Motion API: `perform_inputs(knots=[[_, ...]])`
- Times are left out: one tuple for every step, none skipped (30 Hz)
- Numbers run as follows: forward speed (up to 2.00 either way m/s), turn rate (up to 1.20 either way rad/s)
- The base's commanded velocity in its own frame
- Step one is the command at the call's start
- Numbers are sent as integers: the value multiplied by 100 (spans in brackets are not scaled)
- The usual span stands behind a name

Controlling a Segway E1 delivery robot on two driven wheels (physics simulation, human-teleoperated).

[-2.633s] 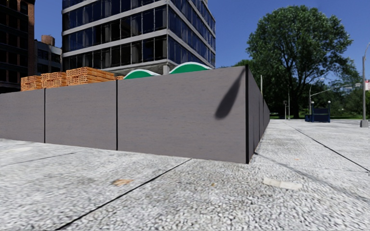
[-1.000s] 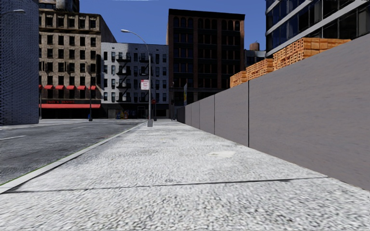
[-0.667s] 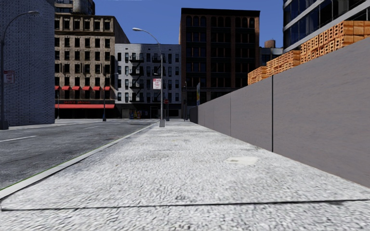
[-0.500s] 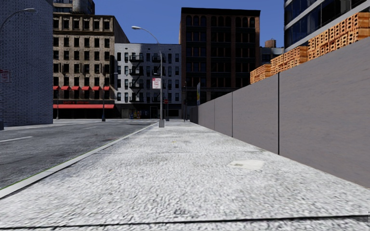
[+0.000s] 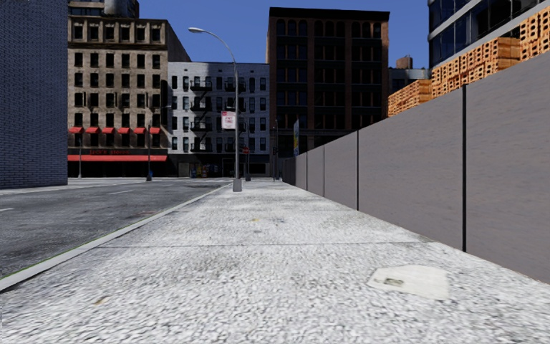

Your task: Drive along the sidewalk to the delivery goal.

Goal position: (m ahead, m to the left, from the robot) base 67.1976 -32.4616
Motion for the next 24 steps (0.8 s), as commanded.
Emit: perform_inputs(knots=[[200, 0], [200, 0], [200, 0], [200, 0], [200, 0], [200, 0], [200, 0], [200, 0], [200, 0], [200, 0], [200, 0], [200, 0], [200, 0], [200, 0], [200, 0], [200, 0], [200, 0], [200, 0], [200, 0], [200, 0], [200, 0], [200, 0], [200, 0], [200, 0]])
